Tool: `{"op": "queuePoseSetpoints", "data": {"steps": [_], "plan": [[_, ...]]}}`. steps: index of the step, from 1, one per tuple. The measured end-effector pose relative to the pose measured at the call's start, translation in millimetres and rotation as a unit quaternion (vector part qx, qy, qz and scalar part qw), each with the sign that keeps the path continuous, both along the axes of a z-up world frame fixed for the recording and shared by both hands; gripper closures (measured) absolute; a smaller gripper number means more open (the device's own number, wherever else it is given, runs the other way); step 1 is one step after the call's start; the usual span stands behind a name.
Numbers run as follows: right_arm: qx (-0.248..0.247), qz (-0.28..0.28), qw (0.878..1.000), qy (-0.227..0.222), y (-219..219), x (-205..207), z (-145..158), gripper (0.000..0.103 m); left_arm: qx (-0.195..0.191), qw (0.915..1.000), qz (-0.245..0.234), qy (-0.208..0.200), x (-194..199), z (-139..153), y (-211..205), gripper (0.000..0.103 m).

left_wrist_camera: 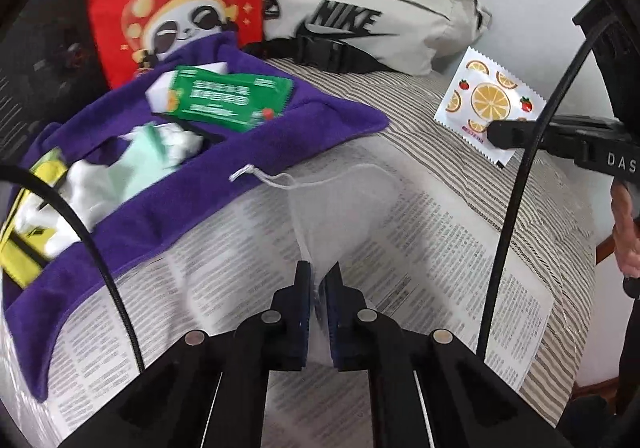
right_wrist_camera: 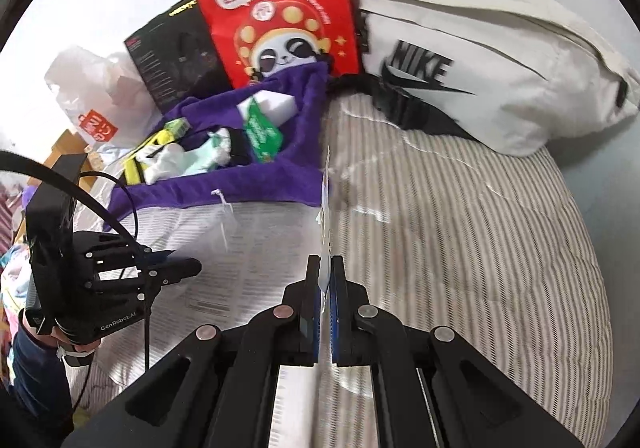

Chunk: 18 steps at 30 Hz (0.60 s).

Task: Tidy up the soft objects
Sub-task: 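Carry the mesh bag with the left tool while the right tool carries the packet over the towel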

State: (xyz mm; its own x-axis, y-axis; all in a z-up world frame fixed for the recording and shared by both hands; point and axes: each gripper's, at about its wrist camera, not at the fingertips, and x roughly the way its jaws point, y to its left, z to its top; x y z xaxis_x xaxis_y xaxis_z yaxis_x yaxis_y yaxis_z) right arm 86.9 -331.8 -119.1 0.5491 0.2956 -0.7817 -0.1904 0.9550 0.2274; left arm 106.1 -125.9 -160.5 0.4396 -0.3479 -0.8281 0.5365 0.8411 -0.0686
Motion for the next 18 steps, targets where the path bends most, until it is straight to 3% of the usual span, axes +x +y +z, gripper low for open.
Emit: {"op": "queuePoseSetpoints", "data": {"steps": [18], "plan": [[0.016, 0.070, 0.997, 0.001, 70.6, 20.8, 0.2, 0.099, -0.022, 0.9938, 0.103, -0.035, -2.4, 44.2, 81.8, 0.095]]}}
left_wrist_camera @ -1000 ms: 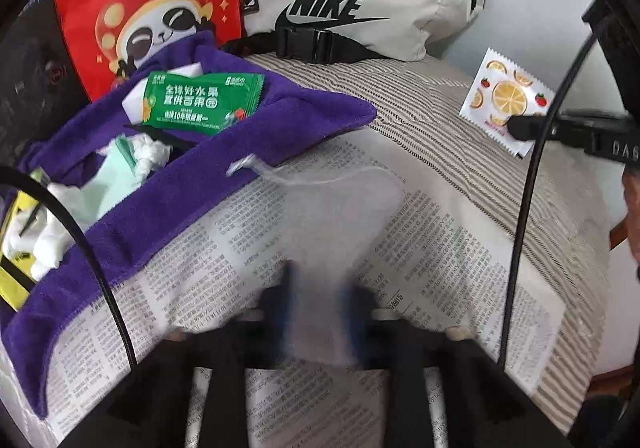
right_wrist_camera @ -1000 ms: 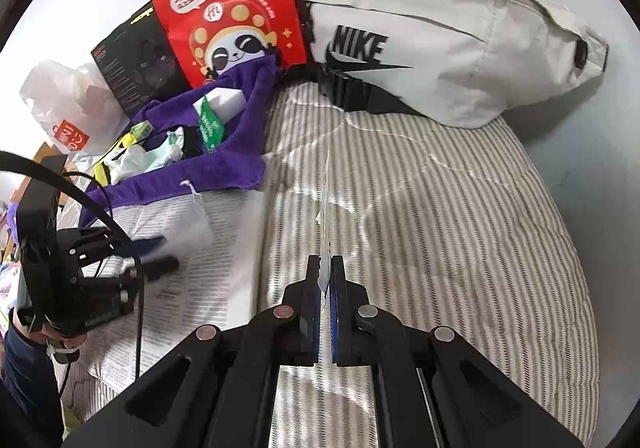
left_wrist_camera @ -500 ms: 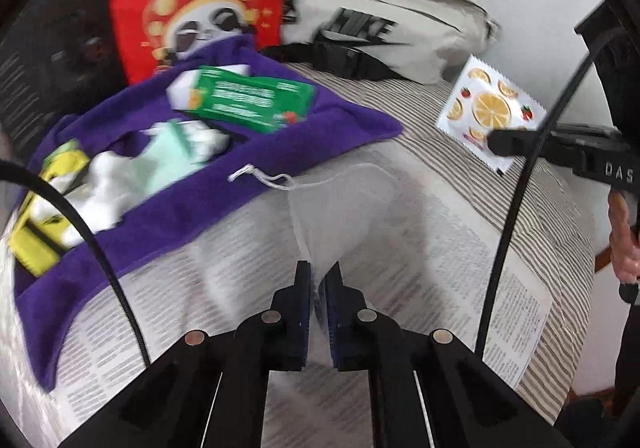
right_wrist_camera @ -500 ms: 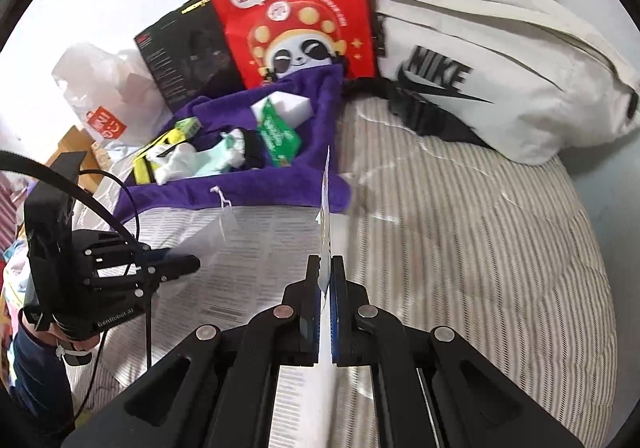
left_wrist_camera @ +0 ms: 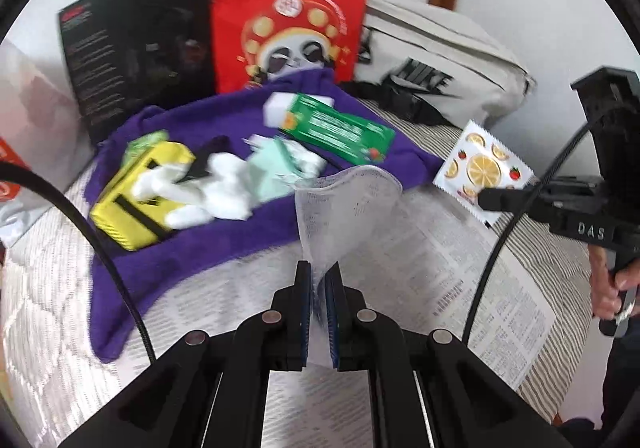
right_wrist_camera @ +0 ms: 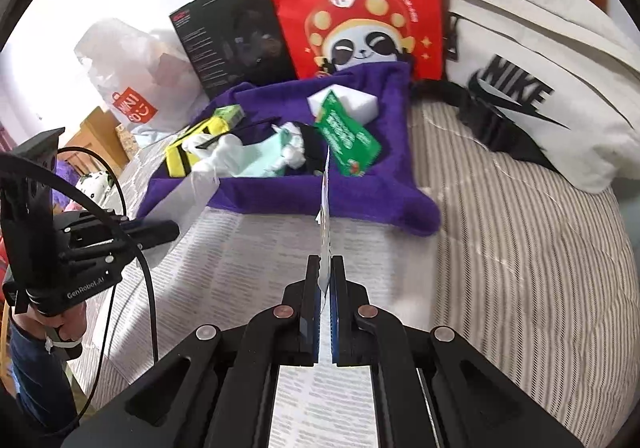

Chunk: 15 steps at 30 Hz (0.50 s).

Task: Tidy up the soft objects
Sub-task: 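Carry the mesh bag with the left tool while the right tool carries the packet over the towel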

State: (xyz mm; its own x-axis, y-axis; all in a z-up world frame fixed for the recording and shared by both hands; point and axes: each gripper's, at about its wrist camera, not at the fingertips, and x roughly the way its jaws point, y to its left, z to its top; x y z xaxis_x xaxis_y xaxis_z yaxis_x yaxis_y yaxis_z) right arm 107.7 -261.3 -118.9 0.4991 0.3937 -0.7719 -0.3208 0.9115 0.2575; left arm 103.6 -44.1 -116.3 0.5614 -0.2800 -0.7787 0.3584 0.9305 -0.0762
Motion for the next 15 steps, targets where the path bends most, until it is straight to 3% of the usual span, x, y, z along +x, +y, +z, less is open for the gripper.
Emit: {"op": "queuePoseSetpoints", "data": {"steps": [7, 15], "plan": [[0.004, 0.015, 1.000, -0.016, 20.0, 11.8, 14.7, 0.099, -0.022, 0.9992, 0.032, -0.008, 10.3, 13.5, 26.6, 0.095], [0.003, 0.030, 0.999, -0.035, 38.4, 37.4, 31.9, 0.099, -0.017, 0.9985, 0.047, -0.020, 28.2, 24.6, 44.5, 0.095]]}}
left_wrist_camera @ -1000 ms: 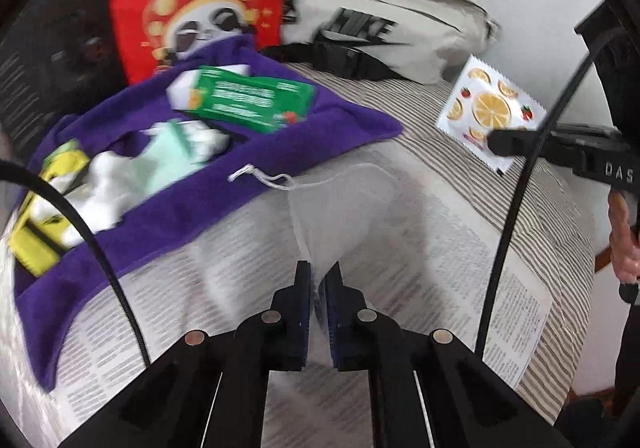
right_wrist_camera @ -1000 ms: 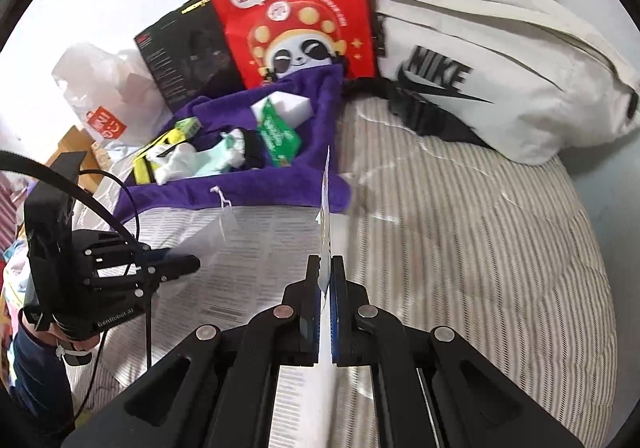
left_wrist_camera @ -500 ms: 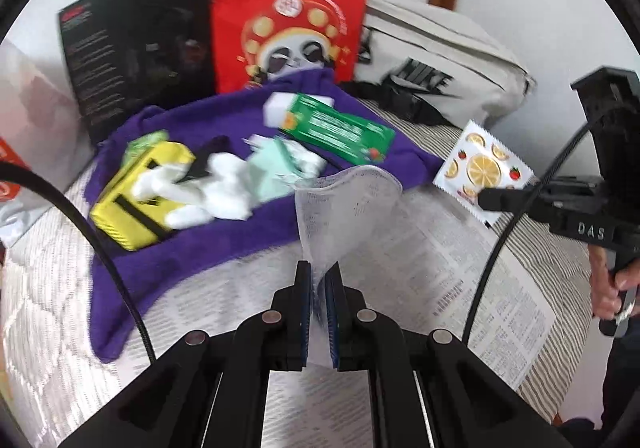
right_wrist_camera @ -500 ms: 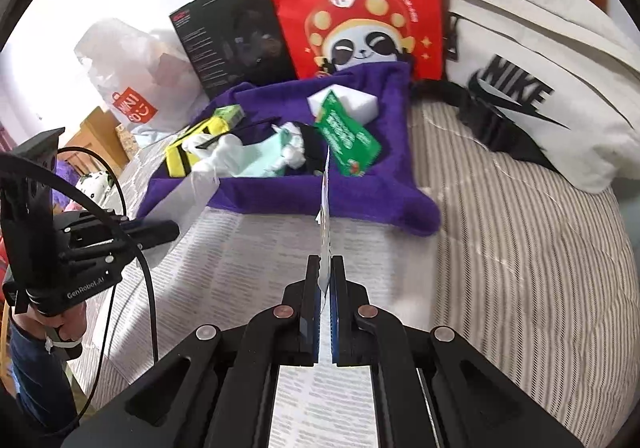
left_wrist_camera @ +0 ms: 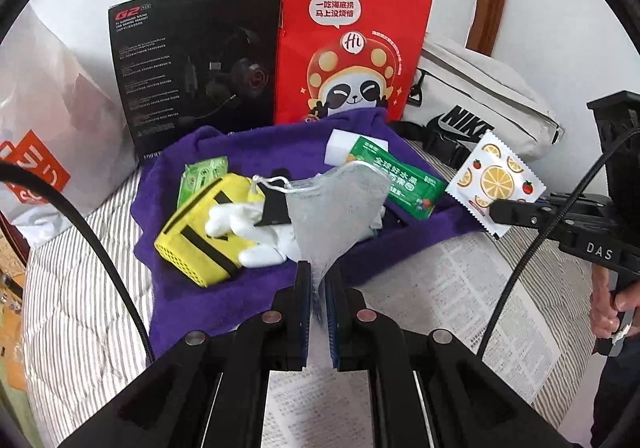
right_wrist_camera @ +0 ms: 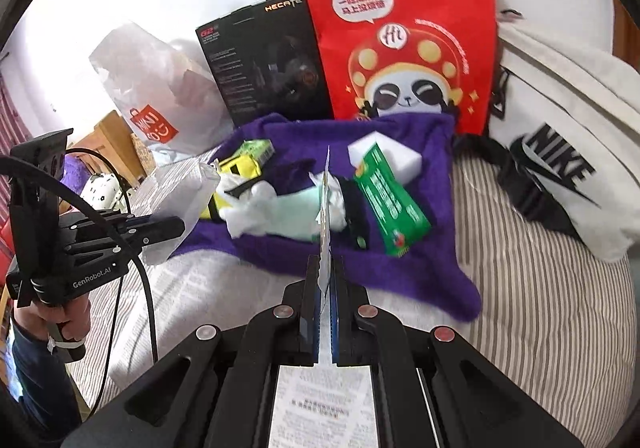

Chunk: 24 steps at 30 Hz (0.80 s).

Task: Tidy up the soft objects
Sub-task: 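Carry the mesh bag with the left tool while the right tool carries the packet over the towel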

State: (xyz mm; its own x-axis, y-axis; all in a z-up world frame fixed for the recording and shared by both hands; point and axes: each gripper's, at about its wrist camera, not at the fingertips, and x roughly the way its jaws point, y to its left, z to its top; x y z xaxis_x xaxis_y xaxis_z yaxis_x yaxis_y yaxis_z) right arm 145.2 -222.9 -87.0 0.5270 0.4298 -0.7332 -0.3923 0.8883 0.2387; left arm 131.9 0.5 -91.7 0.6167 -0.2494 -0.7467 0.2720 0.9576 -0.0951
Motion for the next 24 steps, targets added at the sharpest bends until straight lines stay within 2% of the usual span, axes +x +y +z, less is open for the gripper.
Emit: {"op": "queuePoseSetpoints", "data": {"steps": [14, 24], "plan": [[-0.004, 0.026, 1.000, 0.001, 33.2, 60.8, 5.9, 0.099, -0.017, 0.9998, 0.010, -0.001, 44.9, 3.8, 14.3, 0.095], [-0.004, 0.014, 1.000, -0.005, 41.8, 109.1, 11.5, 0.099, -0.002, 1.0000, -0.001, -0.005, 91.9, 7.4, 16.5, 0.095]]}}
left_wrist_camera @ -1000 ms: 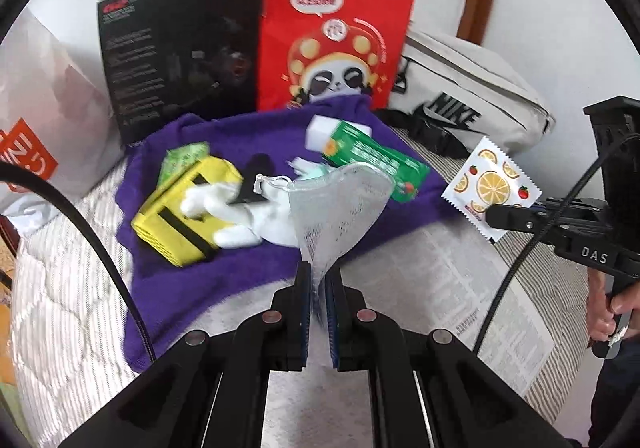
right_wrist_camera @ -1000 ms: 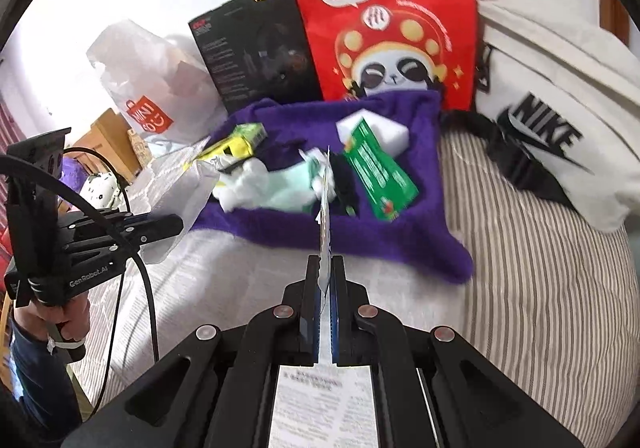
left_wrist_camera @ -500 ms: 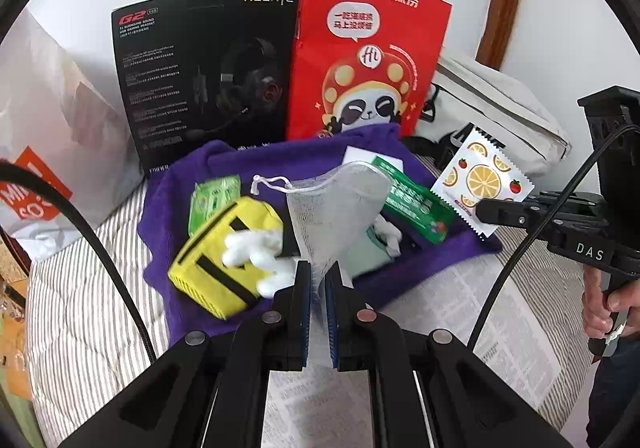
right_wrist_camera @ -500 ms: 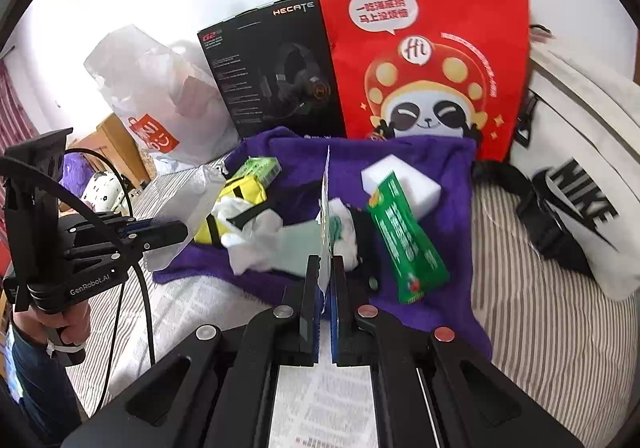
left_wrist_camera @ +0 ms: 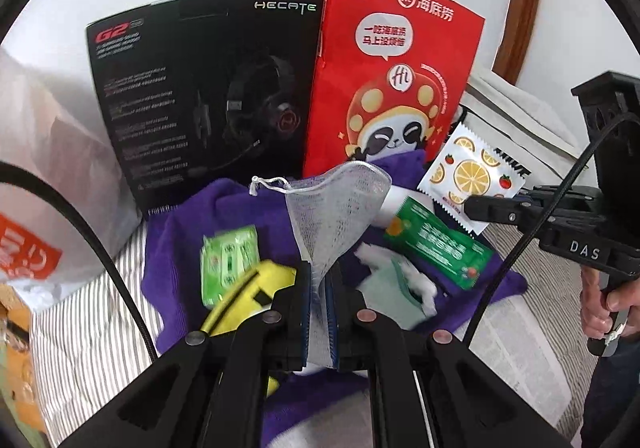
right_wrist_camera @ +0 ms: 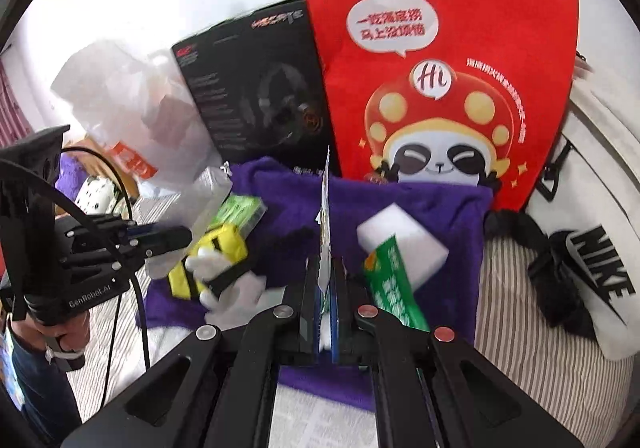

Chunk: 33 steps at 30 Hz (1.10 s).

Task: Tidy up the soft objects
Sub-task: 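Carry the mesh bag with the left tool while the right tool carries the packet over the towel, then lower the packet onto the towel and open the right tool while the left tool lowers the mesh bag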

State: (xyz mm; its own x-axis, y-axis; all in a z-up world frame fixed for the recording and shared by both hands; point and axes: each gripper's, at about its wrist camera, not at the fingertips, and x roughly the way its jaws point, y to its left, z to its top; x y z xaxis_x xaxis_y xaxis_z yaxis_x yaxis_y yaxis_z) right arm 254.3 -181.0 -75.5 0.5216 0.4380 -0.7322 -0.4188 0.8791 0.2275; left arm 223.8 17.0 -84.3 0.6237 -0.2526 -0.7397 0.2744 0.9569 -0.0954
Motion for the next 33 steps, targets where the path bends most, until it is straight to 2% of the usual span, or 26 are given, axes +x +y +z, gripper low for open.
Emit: {"op": "queuePoseSetpoints", "data": {"steps": [6, 12, 22, 28, 33], "plan": [[0.005, 0.000, 1.000, 0.011, 7.8, 17.6, -11.8, 0.099, -0.010, 0.9999, -0.002, 0.008, 21.8, -5.9, 2.5, 0.095], [-0.011, 0.015, 0.999, 0.036, 19.1, 27.1, -34.8, 0.099, -0.021, 0.9997, -0.001, 0.015, 26.8, -16.1, 8.2, 0.095], [0.023, 0.061, 0.995, 0.077, 45.8, 31.0, -66.1, 0.099, -0.027, 0.9993, 0.006, 0.024, 31.0, -23.3, 16.8, 0.095], [0.005, 0.065, 0.993, 0.099, 57.4, 34.8, -85.0, 0.099, -0.024, 0.9994, 0.000, 0.024, 30.8, -24.1, 14.5, 0.095], [-0.014, 0.054, 0.994, 0.089, 50.8, 35.4, -79.2, 0.094, -0.019, 0.9994, 0.000, 0.029, 32.9, -26.8, 12.7, 0.095]]}}
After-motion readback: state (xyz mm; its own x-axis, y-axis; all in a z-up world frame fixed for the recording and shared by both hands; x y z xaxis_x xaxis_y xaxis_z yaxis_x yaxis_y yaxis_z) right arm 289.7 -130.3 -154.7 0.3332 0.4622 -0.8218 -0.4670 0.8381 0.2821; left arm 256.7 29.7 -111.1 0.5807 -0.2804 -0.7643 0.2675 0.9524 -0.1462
